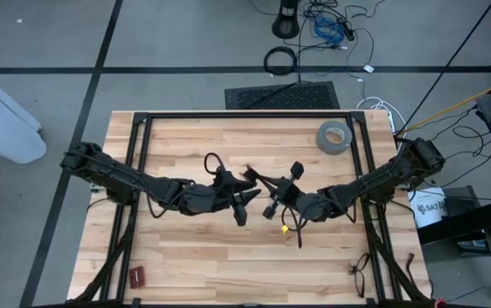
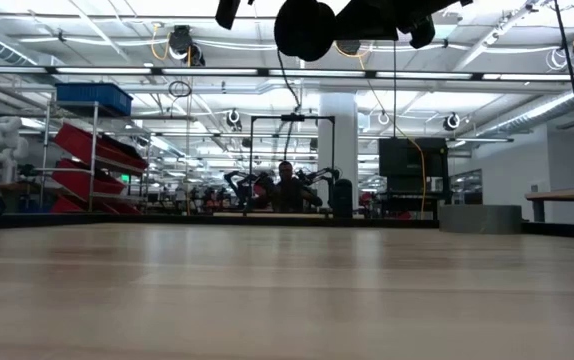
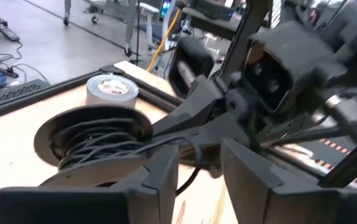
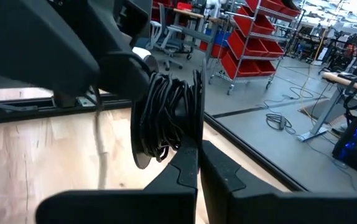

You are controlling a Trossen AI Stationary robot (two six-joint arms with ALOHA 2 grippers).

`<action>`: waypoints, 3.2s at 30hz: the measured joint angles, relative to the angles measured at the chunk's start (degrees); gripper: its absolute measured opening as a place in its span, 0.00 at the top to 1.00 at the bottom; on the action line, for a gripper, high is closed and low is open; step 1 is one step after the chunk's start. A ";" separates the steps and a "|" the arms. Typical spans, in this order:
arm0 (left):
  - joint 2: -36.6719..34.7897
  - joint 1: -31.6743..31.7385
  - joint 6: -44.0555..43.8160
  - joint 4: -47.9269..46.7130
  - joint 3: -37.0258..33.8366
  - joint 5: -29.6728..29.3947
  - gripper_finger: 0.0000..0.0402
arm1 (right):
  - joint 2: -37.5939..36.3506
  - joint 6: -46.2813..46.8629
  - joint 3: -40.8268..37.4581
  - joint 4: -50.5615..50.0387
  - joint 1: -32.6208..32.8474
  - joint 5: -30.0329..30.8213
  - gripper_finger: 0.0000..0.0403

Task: Coil cords
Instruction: Coil the black wire onto the spool

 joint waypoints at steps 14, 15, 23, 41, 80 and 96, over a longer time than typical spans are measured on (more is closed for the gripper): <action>-0.49 -5.75 7.02 9.90 0.00 -0.08 0.66 | -0.04 -0.10 0.00 0.82 0.01 -0.21 1.00; -0.77 -6.39 7.69 10.49 0.00 -0.08 0.66 | -0.08 -0.09 0.00 0.83 0.00 -0.61 1.00; -2.31 -10.22 10.32 12.70 0.00 -0.17 0.66 | -0.15 -2.78 0.00 6.62 0.00 -3.44 1.00; -1.08 -5.83 7.46 15.41 0.00 6.93 0.66 | -0.17 -4.13 0.00 9.47 -0.18 -6.23 1.00; 0.35 -14.28 6.67 -8.07 0.00 0.37 0.40 | -1.94 -3.69 -0.02 8.88 -1.08 -15.01 1.00; 12.63 -12.83 30.85 19.16 -2.56 -10.35 0.40 | -7.33 -4.09 -0.02 8.43 1.47 -20.66 1.00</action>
